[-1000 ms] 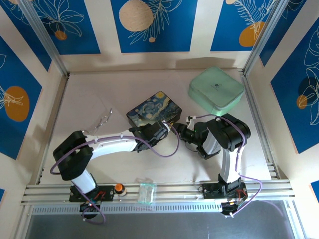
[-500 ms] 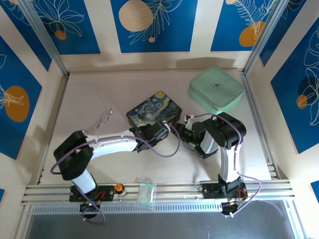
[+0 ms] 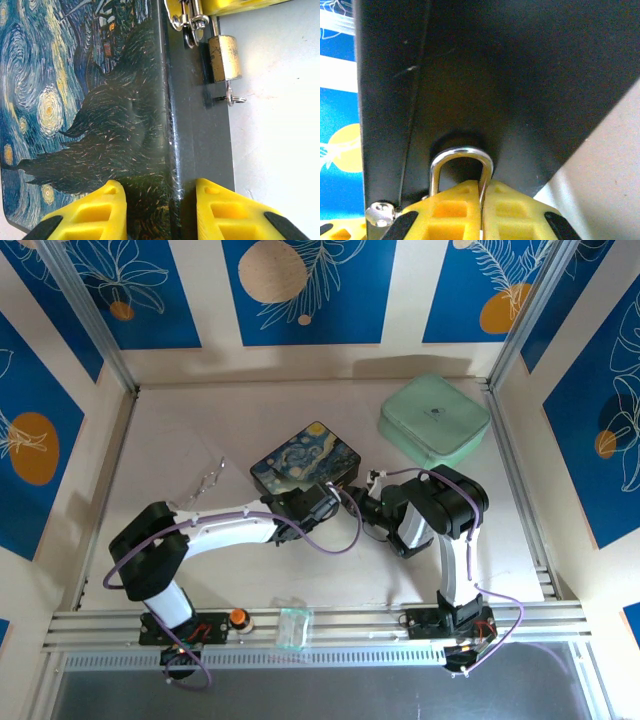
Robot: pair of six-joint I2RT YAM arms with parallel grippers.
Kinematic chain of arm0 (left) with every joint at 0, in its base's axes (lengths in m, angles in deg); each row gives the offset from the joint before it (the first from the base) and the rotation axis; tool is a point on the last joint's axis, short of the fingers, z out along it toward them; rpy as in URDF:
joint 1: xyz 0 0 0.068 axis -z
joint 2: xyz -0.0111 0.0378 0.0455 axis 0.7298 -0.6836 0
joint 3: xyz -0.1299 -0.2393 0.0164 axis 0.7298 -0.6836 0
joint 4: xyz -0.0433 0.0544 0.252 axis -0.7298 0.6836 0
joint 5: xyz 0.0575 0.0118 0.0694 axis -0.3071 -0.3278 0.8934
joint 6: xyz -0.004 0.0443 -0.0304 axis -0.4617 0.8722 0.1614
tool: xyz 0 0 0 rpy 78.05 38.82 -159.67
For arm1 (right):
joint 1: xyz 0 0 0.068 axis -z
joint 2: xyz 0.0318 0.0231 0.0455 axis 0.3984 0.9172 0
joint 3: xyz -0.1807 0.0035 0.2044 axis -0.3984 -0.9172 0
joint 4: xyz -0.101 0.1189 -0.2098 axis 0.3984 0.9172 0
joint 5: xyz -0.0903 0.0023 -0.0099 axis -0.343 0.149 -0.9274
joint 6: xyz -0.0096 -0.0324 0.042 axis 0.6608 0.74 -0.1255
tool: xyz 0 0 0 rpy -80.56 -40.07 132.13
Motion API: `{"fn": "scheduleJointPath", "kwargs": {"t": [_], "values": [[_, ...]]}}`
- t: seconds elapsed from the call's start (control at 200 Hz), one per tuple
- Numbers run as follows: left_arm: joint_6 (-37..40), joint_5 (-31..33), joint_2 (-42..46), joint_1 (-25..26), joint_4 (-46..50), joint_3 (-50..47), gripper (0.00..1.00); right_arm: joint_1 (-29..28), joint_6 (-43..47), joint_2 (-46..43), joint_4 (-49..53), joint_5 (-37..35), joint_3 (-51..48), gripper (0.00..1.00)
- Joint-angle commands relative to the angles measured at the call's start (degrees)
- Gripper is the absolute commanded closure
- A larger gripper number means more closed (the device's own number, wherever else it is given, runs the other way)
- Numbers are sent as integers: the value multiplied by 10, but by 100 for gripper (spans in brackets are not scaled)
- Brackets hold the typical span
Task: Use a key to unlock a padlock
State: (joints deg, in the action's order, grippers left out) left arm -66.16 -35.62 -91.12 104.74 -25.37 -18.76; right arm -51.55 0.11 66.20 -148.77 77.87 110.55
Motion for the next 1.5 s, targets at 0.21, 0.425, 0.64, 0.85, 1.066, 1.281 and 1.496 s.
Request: {"fn": "scheduleJointPath", "kwargs": {"t": [0.21,0.425,0.64,0.85,1.066,1.281,1.496], "values": [[21,-101,-18,8,105,-35,73,18,-111,36,39,-40,13,99],[20,-97,-15,8,108,-39,73,27,-170,37,38,-31,11,100],[16,-92,-19,8,112,-44,73,44,-224,34,39,-24,5,100],[10,-83,-17,8,114,-48,73,63,-216,33,39,-28,-14,100],[-5,-53,-22,7,115,-40,72,54,-185,30,46,-18,-13,100],[-46,-30,-19,-14,104,-16,62,57,-115,-26,171,-19,-39,100],[-46,15,-40,-28,87,7,53,57,-80,-56,228,-5,-41,100]]}}
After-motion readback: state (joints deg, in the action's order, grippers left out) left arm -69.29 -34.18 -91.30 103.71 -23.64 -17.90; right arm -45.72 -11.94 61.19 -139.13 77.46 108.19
